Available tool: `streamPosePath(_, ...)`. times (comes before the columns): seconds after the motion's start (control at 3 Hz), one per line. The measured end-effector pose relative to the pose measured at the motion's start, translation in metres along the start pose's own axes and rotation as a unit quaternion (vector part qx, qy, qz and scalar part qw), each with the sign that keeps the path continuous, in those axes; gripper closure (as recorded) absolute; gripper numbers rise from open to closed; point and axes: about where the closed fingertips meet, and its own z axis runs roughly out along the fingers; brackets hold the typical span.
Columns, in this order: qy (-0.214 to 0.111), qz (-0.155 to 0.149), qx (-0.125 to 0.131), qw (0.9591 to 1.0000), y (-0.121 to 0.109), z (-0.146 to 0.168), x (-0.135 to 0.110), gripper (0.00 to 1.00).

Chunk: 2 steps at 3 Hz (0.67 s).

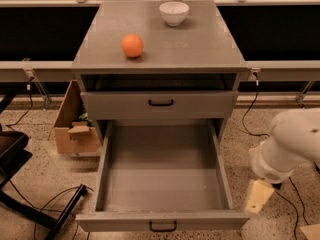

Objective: Open middle drawer

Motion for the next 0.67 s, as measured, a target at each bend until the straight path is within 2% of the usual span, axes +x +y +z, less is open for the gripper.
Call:
streamPosePath(0.33,0.012,-0.019,0.052,0.9984,0.002,-0.131,-0.016,0.00)
streamPosePath(0.67,0.059,-0.035,0.090,0.9936,0.007,-0.162,-0.031,0.00)
